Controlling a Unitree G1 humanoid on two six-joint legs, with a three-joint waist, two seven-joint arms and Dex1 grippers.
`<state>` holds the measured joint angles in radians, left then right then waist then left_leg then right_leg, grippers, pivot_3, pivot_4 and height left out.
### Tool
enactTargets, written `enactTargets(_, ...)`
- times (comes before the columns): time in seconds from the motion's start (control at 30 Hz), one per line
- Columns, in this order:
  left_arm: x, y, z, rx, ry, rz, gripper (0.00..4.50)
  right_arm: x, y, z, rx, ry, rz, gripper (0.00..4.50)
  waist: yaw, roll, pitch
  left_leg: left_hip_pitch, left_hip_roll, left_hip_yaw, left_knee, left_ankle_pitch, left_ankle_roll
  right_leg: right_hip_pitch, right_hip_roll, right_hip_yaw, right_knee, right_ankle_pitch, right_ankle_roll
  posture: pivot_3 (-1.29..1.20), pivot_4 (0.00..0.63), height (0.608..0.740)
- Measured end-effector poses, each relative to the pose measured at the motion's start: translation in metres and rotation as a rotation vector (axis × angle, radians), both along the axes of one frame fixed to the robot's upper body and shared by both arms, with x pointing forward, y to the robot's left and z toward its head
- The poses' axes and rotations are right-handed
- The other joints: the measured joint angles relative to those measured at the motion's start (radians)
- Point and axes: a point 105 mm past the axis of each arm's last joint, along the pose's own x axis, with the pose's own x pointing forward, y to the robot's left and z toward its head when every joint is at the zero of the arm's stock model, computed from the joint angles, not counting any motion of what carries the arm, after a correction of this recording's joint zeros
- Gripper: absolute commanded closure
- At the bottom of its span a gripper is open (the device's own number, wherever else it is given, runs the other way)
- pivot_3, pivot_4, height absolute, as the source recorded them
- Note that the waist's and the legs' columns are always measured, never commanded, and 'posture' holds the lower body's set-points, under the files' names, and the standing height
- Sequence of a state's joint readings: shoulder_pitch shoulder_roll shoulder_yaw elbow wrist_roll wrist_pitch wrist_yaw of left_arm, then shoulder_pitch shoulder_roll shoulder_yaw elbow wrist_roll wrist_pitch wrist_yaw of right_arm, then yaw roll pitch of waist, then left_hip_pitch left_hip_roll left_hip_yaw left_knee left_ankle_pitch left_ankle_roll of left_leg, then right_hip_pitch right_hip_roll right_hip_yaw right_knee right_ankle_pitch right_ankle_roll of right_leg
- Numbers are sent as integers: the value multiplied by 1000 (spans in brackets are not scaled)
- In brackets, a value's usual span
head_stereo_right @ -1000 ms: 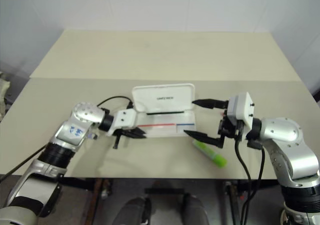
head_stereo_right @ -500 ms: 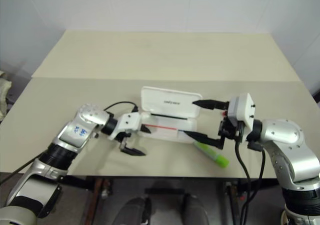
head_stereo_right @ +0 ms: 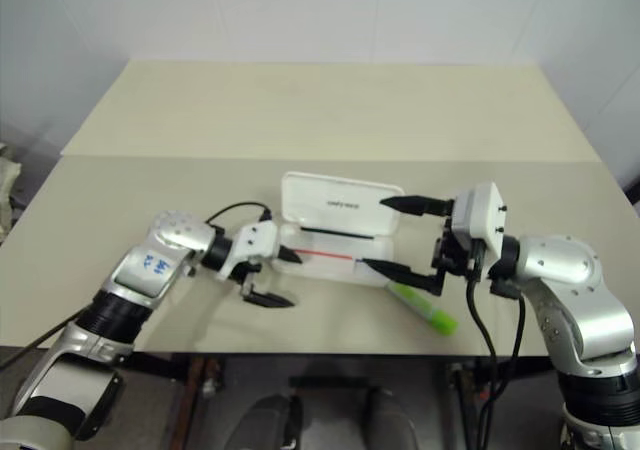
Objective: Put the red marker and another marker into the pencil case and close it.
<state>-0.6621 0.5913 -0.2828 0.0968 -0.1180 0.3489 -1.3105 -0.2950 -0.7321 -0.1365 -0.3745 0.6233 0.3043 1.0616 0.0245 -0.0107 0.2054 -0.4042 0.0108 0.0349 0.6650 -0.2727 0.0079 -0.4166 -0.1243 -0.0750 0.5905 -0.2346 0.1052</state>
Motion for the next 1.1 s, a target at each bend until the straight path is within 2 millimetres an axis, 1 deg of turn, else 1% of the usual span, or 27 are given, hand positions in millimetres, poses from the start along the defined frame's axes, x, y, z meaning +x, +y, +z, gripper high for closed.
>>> enactTargets(0.17, -7, -1, 26, -151, -20, -44, 39, 4, -5, -5, 4, 30, -9, 0, 0, 0, 0, 0, 0, 0, 0, 0, 0, 0, 0, 0, 0, 0, 0, 0, 150, 740)
enactTargets(0.3, -8, 4, 36, -219, -26, -35, 39, 9, -9, -6, 7, 44, -14, 0, 0, 0, 0, 0, 0, 0, 0, 0, 0, 0, 0, 0, 1, 0, 0, 0, 150, 740)
enactTargets(0.37, -8, 8, 41, -253, -30, -25, 39, 12, -14, -6, -1, 49, -26, 0, -1, 0, 0, 0, 0, 1, 0, 0, 0, 0, 1, 0, 0, 0, 0, 0, 150, 740)
enactTargets(0.4, -8, 9, 46, -279, -32, -25, 39, 14, -19, -6, -14, 52, -39, 0, -1, 0, 0, 0, 0, 1, 0, 0, 0, 0, 1, 0, 0, 0, 0, 0, 150, 740)
enactTargets(0.5, -8, 16, 64, -369, -55, -27, 39, 22, -48, -4, -64, 68, -121, 0, 2, 0, 0, 0, -1, 1, 0, 0, 0, 0, 1, 0, 0, 0, 0, 0, 150, 740)
enactTargets(0.57, -8, 19, 77, -401, -78, -33, 39, 26, -66, -6, -93, 90, -167, 0, 3, 0, 0, 0, -2, 1, 0, 0, 0, 0, 1, 0, 0, 0, 0, 0, 150, 740)
enactTargets(0.73, -7, 21, 109, -479, -95, -54, 39, 47, -117, -26, -129, 203, -329, 0, -2, 0, 0, 1, -5, 2, 1, 0, 0, 0, 1, 2, 0, 1, 1, 0, 150, 740)
enactTargets(0.87, -8, 23, 119, -493, -48, -47, 39, 61, -143, -43, -177, 273, -406, 0, -15, 0, 0, 2, -4, 3, 0, 0, 0, 0, 3, 5, 0, 1, 1, 0, 150, 740)
enactTargets(0.97, -8, 24, 121, -496, -15, -29, 39, 70, -154, -57, -205, 324, -443, 0, -23, 0, 0, 2, -2, 4, 0, 0, -1, 0, 7, 8, 0, 1, 2, 0, 150, 740)
enactTargets(1.1, -8, 26, 123, -491, -1, -11, 39, 82, -164, -68, -223, 349, -488, 0, -31, 0, 0, 3, 0, 6, 0, 0, -2, 0, 9, 11, 0, 2, 1, 0, 150, 740)
